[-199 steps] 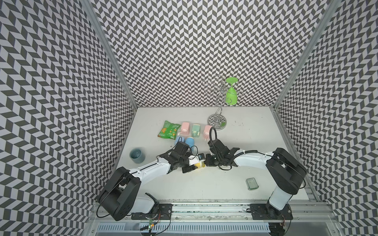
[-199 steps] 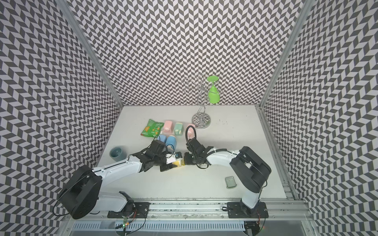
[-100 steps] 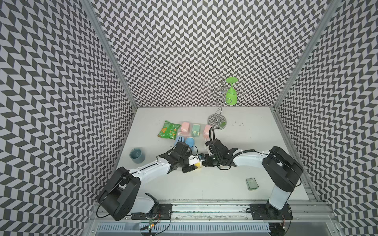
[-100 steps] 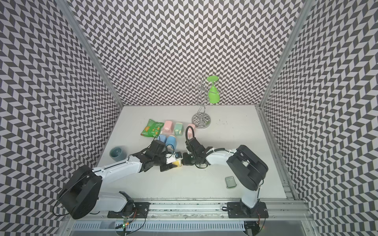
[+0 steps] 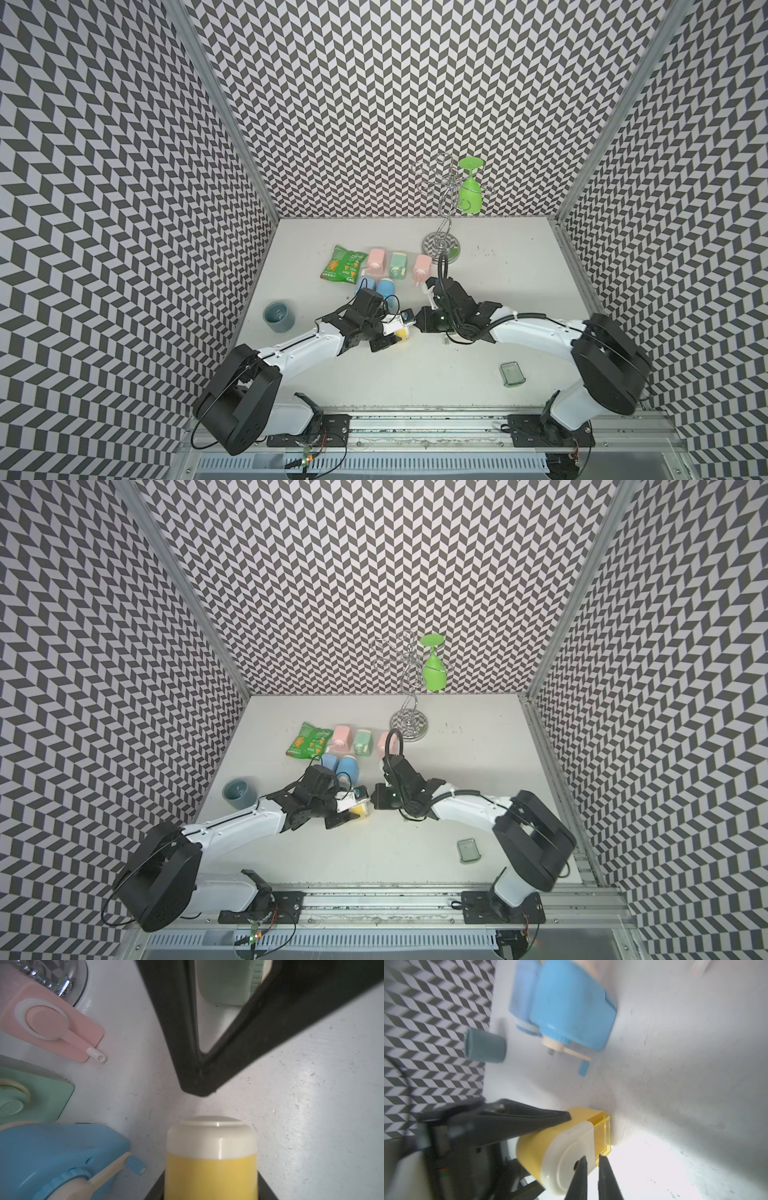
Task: Put the tray back into the pencil sharpener
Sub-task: Place the pencil sharpener at the center of the board.
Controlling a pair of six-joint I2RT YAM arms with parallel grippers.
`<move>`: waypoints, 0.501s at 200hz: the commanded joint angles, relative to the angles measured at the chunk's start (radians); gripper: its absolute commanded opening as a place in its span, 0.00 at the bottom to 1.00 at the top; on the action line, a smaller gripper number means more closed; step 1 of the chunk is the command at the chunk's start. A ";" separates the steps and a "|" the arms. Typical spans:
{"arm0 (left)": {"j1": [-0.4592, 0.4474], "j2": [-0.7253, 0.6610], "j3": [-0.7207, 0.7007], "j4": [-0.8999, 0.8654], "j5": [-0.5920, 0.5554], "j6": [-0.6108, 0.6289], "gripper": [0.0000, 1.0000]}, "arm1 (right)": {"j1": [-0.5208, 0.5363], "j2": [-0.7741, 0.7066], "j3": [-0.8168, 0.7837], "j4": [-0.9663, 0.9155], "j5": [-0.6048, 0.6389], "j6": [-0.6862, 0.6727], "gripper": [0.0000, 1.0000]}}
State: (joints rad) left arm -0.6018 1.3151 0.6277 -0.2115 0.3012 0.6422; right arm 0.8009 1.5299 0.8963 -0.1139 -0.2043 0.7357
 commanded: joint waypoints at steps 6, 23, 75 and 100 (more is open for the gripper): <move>-0.012 -0.071 0.066 -0.013 0.015 -0.160 0.00 | -0.023 -0.154 -0.046 -0.062 0.237 0.047 0.13; -0.033 -0.099 0.085 -0.013 0.000 -0.258 0.00 | -0.029 -0.210 -0.055 -0.086 0.294 0.049 0.14; -0.148 -0.046 0.195 -0.091 -0.194 -0.609 0.00 | -0.037 -0.308 -0.085 -0.090 0.389 0.056 0.14; -0.189 0.036 0.279 -0.163 -0.286 -0.757 0.00 | -0.040 -0.330 -0.093 -0.096 0.414 0.056 0.14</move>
State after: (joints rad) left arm -0.7582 1.2926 0.8249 -0.2962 0.1390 0.1028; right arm 0.7689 1.2404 0.8131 -0.2180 0.1413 0.7780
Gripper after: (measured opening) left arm 0.503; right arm 0.136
